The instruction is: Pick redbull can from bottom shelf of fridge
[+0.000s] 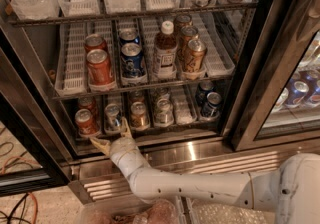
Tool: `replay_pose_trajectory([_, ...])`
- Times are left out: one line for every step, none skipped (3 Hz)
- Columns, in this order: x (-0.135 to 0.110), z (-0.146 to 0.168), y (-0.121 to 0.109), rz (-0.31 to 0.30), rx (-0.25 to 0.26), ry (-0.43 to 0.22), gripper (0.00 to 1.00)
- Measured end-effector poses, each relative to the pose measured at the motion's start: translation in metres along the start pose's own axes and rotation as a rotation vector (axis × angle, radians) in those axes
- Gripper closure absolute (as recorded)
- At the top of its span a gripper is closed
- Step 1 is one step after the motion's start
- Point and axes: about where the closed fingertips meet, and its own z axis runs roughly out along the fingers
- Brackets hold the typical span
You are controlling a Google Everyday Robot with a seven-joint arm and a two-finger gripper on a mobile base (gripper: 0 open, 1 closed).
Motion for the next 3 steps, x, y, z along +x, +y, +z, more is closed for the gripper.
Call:
replay_pose_trajectory([0.007, 0.0, -0.016, 0.026, 0.058, 0.006, 0.18])
replay_pose_trajectory([0.012, -0.002, -0.039, 0.046, 0.133, 0.009, 0.16])
replay_pose_trajectory([0.01, -0.001, -0.055, 0.057, 0.183, -0.007, 0.18])
